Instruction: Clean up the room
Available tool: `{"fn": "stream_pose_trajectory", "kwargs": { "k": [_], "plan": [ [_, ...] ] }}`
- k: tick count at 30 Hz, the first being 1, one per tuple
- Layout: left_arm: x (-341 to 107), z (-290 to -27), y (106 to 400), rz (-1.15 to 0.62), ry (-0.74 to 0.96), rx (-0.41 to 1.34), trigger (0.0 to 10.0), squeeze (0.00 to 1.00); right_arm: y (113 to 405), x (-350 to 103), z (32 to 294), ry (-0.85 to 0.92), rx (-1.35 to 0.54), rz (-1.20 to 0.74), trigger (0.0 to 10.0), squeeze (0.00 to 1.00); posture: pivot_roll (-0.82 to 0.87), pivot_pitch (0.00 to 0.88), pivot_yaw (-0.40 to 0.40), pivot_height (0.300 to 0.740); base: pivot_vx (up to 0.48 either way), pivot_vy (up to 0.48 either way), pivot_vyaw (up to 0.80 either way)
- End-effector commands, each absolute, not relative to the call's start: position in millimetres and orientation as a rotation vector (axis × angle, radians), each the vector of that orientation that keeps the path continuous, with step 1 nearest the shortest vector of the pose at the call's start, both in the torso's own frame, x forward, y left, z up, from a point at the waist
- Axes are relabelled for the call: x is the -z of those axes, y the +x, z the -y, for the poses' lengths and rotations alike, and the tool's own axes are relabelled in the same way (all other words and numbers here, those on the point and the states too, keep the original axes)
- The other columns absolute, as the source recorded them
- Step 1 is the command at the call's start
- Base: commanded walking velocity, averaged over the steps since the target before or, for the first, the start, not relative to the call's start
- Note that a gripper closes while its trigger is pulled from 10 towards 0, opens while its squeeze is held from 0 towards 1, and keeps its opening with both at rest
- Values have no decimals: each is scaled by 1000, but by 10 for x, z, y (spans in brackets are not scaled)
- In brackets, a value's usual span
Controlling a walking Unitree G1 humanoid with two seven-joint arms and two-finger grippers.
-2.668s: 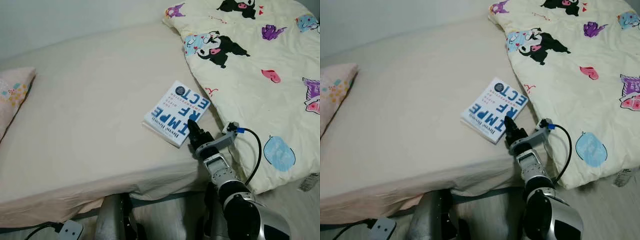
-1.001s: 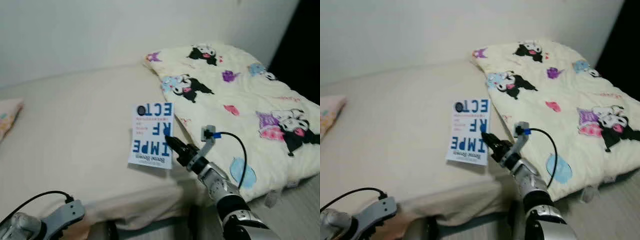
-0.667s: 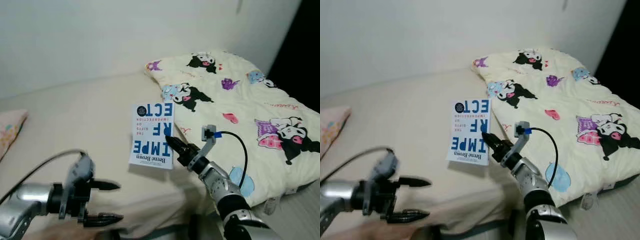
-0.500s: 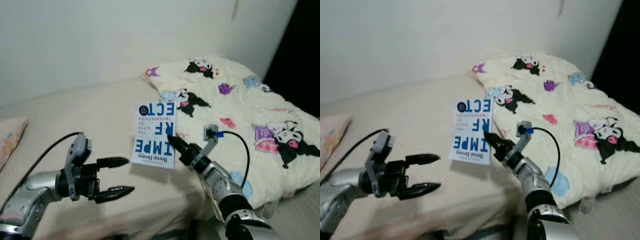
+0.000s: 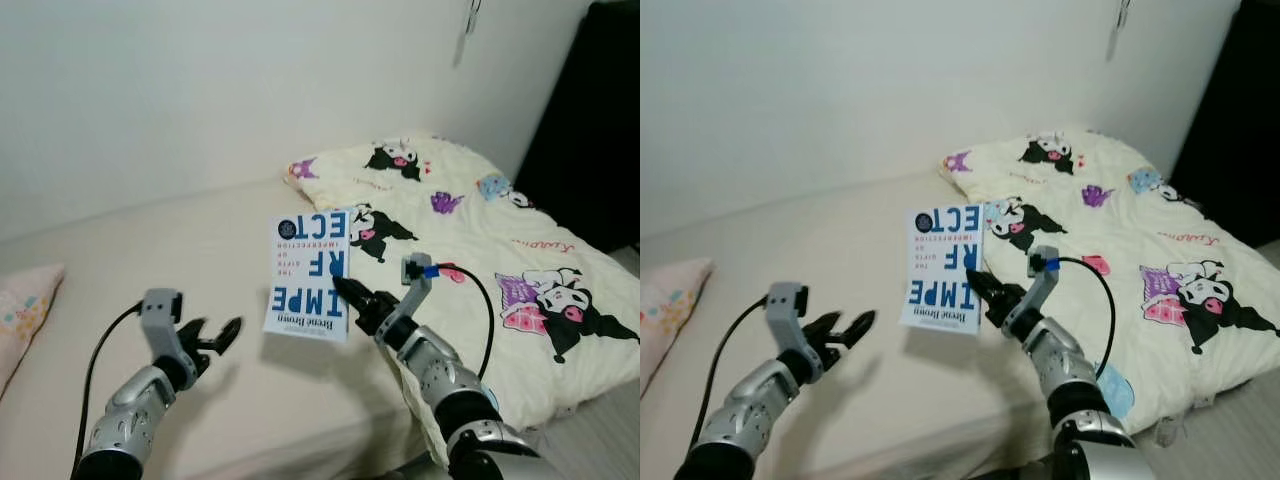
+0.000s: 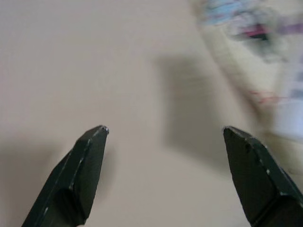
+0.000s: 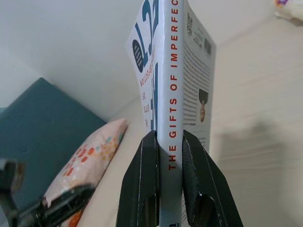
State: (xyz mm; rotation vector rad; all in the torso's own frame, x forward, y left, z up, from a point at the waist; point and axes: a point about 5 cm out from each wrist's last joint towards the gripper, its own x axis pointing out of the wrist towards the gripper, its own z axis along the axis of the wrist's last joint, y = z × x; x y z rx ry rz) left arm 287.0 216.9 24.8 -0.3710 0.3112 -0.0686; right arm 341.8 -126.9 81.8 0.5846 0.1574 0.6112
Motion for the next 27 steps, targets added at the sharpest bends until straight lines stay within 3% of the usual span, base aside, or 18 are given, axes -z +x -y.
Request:
{"fn": "stream_pose_trajectory", "kwargs": {
  "k": [1,5,6,7,12,18,27],
  "plan": [
    [-75,-2291,2741,-382,-354,-62,10000,0,3399,-789,1220,581,-609,-154,0,0,-31,33,13,697,0,0,0],
    [8,-2341,2679,-417,-329,-125,10000,0,3394,-775,1226,570,-595,-156,0,0,-31,32,13,702,0,0,0],
    [135,-2395,2562,-480,-294,-193,10000,0,3367,-739,1217,537,-603,-164,10000,0,-35,30,16,702,0,0,0],
    [256,-2425,2436,-545,-250,-230,10000,0,3335,-697,1194,492,-621,-182,10000,0,-35,28,16,702,0,0,0],
    [332,-2445,2346,-590,-220,-252,10000,0,3312,-668,1176,461,-635,-195,10000,0,-35,28,16,702,0,0,0],
    [776,-2364,1723,-878,-168,-295,10000,0,3180,-365,1263,201,-577,-370,10000,0,-44,22,11,702,0,0,764],
    [894,-2241,1545,-970,-139,-231,10000,0,3135,-290,1470,170,-505,-395,10000,0,-56,18,10,702,0,-113,763]
  ]
}}
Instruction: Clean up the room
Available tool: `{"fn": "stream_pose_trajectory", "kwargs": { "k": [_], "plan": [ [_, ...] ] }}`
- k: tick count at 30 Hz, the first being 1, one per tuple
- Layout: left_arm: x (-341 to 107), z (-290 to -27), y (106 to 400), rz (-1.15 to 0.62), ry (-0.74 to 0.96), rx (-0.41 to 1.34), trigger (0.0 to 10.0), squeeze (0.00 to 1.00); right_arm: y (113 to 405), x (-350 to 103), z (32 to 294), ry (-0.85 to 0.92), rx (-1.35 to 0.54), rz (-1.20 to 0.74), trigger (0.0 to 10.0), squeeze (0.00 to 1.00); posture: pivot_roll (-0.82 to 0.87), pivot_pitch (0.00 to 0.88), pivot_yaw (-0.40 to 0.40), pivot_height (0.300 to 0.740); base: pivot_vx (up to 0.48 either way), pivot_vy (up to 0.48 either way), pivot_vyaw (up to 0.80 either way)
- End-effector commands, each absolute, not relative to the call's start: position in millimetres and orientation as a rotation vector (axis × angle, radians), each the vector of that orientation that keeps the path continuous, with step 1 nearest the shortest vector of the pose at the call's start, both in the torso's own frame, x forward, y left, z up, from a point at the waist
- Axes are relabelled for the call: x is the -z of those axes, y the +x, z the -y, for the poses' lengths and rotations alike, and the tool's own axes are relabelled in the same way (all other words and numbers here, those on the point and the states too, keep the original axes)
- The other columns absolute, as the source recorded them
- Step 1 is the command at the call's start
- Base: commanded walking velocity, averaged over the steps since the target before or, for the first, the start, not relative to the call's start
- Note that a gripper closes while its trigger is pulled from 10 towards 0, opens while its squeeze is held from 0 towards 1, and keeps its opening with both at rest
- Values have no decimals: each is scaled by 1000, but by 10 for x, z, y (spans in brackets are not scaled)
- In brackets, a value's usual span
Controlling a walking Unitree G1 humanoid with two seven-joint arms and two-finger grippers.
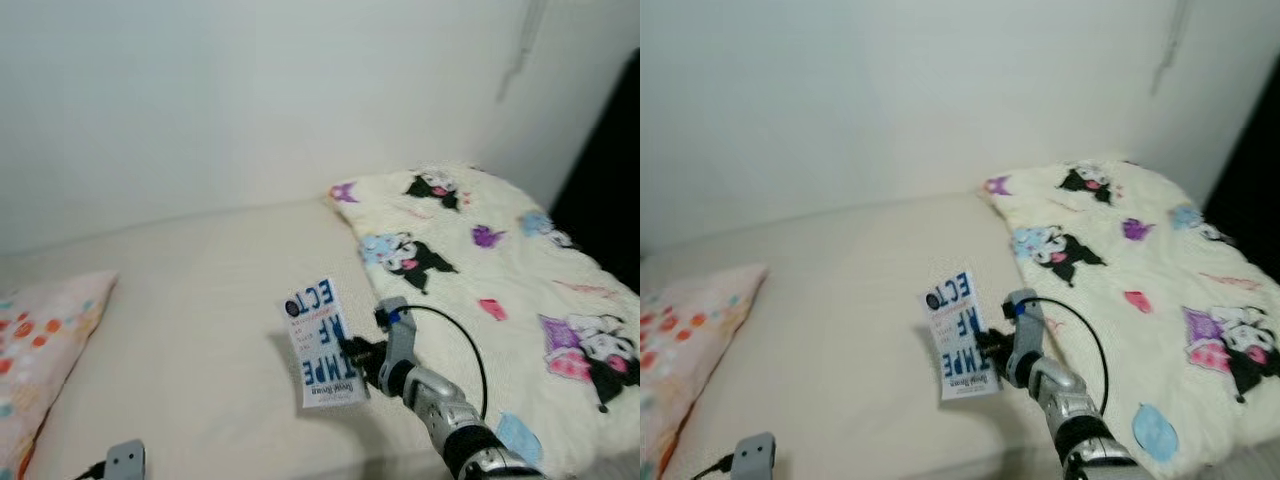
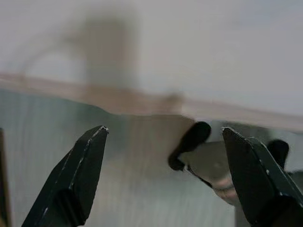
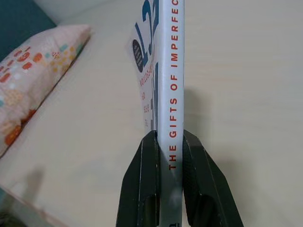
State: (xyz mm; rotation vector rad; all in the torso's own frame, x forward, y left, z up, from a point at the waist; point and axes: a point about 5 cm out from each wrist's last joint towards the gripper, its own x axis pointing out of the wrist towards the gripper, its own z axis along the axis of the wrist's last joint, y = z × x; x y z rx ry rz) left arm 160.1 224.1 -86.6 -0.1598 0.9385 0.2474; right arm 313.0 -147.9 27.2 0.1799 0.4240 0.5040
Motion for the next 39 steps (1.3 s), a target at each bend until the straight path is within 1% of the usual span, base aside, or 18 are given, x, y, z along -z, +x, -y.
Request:
{"fn": "stream_pose_trajectory", "kwargs": {
  "k": [1,3,9,15,39],
  "plan": [
    [894,-2241,1545,-970,-139,-231,10000,0,3135,-290,1470,170,-505,-395,10000,0,-56,18,10,702,0,-480,763],
    [903,-2222,1534,-984,-123,-204,10000,0,3136,-295,1491,172,-501,-389,10000,0,-56,17,10,702,0,-476,763],
    [907,-2221,1528,-988,-111,-210,10000,0,3145,-304,1493,164,-500,-380,10000,0,-56,17,10,702,0,-469,763],
    [915,-2230,1510,-995,-108,-235,10000,0,3151,-309,1485,160,-504,-377,10000,0,-55,17,8,702,0,0,760],
    [940,-2218,1452,-1011,-96,-231,10000,0,3143,-300,1479,178,-510,-374,10000,0,-54,20,-2,702,0,0,763]
  ]
}}
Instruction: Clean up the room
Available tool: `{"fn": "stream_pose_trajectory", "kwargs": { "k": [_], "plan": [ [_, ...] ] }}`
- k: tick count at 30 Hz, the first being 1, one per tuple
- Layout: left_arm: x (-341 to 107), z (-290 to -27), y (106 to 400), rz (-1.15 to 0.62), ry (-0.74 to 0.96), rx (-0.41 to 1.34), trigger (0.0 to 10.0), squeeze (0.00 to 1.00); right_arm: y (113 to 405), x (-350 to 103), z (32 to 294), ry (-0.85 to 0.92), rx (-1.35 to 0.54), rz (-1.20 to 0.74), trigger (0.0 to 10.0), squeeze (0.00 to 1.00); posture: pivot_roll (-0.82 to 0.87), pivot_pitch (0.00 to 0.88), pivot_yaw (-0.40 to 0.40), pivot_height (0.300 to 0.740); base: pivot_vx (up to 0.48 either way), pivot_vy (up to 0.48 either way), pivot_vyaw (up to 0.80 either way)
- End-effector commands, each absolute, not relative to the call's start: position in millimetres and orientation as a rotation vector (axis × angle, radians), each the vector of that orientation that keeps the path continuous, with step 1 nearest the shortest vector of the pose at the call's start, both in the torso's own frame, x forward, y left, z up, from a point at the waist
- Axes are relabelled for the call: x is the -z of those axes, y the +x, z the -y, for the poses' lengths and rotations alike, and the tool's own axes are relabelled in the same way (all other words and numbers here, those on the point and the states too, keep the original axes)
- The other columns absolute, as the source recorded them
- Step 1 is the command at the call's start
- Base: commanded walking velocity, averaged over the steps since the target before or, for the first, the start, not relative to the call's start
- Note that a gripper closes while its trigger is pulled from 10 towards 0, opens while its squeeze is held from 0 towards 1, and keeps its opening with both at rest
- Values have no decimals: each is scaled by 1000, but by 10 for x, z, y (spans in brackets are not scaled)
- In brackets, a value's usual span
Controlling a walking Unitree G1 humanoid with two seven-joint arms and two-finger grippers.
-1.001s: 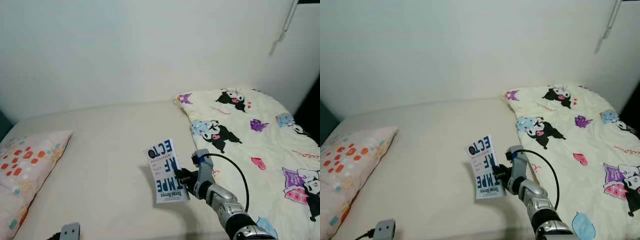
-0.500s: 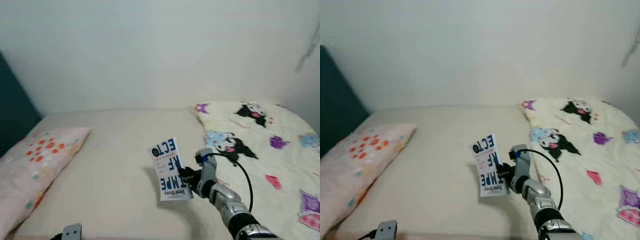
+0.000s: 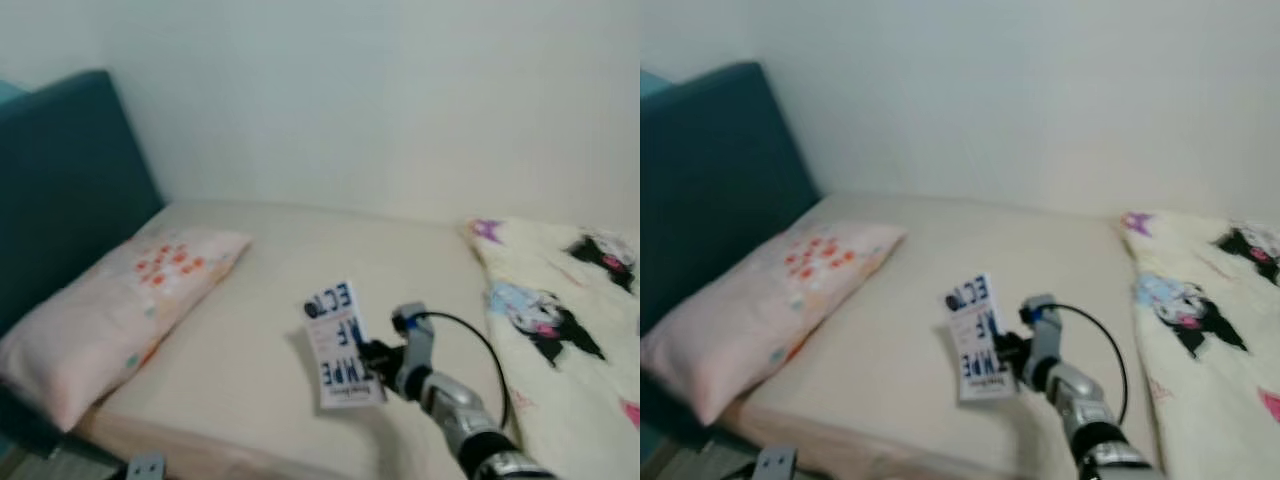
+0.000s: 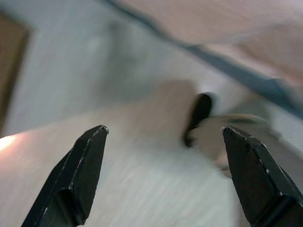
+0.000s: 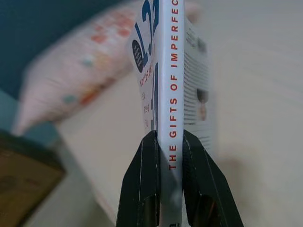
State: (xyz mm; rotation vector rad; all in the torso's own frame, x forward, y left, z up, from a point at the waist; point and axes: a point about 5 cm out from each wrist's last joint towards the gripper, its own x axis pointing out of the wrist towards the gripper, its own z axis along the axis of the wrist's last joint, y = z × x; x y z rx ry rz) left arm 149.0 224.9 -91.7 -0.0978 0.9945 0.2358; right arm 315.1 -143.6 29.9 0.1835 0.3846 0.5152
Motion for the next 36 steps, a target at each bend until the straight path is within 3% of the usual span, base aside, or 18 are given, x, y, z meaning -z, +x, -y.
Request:
{"fn": "stream_pose_trajectory", "kwargs": {
  "k": [1,26,36],
  "plan": [
    [940,-2218,1452,-1011,-96,-231,10000,0,3143,-300,1479,178,-510,-374,10000,0,-54,20,-2,702,0,0,763],
    [944,-2186,1456,-1006,-116,-222,10000,0,3146,-299,1530,180,-481,-369,10000,0,-62,24,1,702,0,0,757],
    [948,-2173,1452,-1011,-112,-200,10000,0,3160,-290,1613,150,-415,-386,10000,0,-66,24,1,702,100,0,0]
  ]
}}
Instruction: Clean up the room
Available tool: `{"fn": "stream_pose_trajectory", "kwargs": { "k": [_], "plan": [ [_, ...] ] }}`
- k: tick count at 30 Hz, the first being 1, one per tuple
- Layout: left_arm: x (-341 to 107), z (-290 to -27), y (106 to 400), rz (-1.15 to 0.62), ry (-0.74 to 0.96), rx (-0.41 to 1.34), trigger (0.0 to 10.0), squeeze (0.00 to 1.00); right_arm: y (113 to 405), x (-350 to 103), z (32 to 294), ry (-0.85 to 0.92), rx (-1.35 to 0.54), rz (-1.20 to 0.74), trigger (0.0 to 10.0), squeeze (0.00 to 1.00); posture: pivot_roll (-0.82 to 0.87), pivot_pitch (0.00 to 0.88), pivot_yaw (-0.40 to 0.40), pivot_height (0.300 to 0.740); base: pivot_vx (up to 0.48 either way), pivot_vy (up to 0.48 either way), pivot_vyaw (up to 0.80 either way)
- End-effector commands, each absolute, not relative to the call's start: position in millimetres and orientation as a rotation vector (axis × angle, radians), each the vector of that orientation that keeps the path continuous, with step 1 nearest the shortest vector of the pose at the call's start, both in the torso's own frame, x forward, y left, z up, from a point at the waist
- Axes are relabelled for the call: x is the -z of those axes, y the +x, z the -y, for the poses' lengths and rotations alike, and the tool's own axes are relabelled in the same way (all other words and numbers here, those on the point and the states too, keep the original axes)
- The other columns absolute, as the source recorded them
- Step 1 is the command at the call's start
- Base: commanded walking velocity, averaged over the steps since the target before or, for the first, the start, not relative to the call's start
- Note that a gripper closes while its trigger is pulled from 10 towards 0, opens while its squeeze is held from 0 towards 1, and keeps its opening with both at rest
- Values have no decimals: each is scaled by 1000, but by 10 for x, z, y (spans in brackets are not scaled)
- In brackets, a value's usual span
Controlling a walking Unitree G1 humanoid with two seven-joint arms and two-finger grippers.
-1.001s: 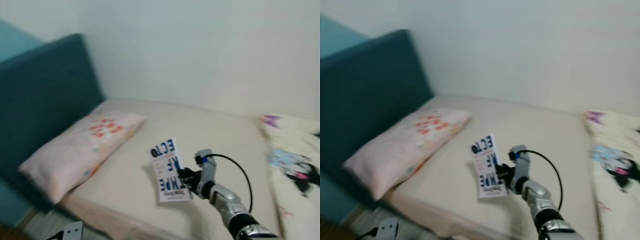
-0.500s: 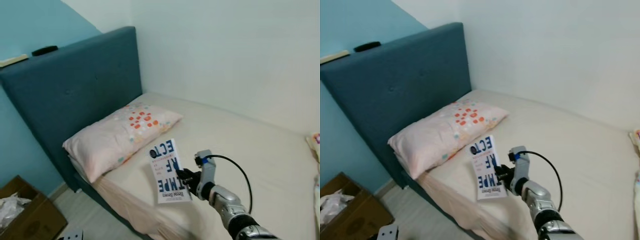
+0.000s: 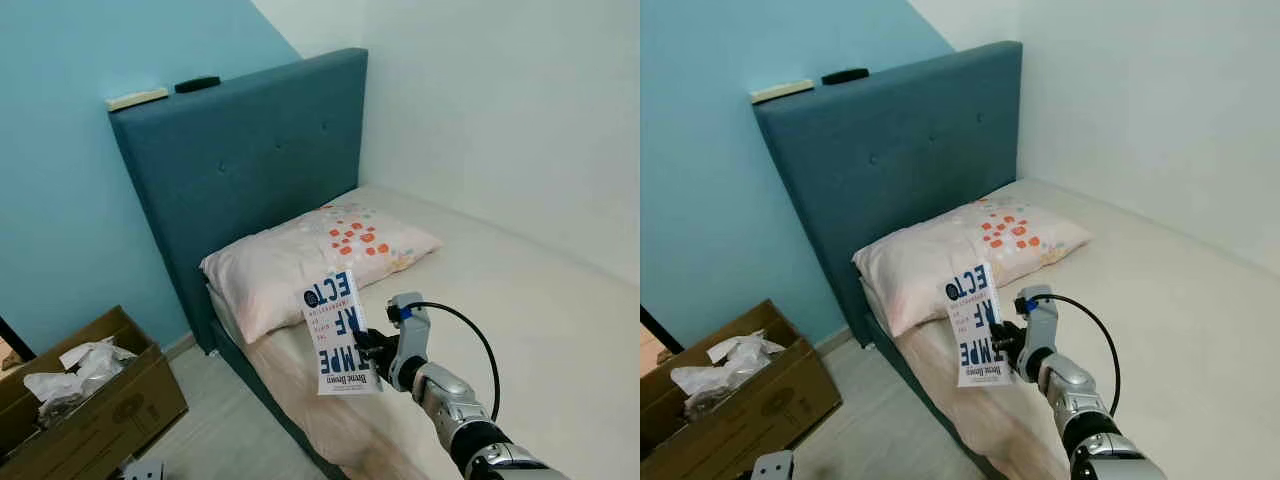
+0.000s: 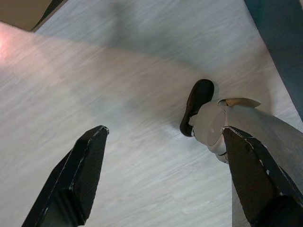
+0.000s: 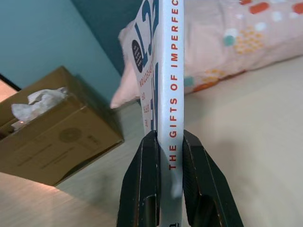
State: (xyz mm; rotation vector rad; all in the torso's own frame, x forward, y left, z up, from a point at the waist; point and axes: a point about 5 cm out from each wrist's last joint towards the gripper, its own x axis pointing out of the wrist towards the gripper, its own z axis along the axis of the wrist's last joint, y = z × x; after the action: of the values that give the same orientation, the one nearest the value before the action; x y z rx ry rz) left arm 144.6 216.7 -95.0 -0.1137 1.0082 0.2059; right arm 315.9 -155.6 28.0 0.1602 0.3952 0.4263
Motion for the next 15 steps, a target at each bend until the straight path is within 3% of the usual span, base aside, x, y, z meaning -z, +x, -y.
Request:
{"fn": "stream_pose_trajectory", "kwargs": {
  "k": [1,11,15],
  "plan": [
    [950,-2171,1448,-1014,-109,-197,10000,0,3158,-294,1615,132,-427,-383,10000,0,-67,26,2,702,424,0,750],
    [958,-2159,1436,-1023,-105,-187,10000,0,3153,-292,1614,124,-434,-380,10000,0,-69,26,1,702,474,0,744],
    [961,-2155,1430,-1026,-106,-187,10000,0,3152,-280,1623,124,-418,-393,10000,0,-70,26,1,702,480,0,0]
  ]
}}
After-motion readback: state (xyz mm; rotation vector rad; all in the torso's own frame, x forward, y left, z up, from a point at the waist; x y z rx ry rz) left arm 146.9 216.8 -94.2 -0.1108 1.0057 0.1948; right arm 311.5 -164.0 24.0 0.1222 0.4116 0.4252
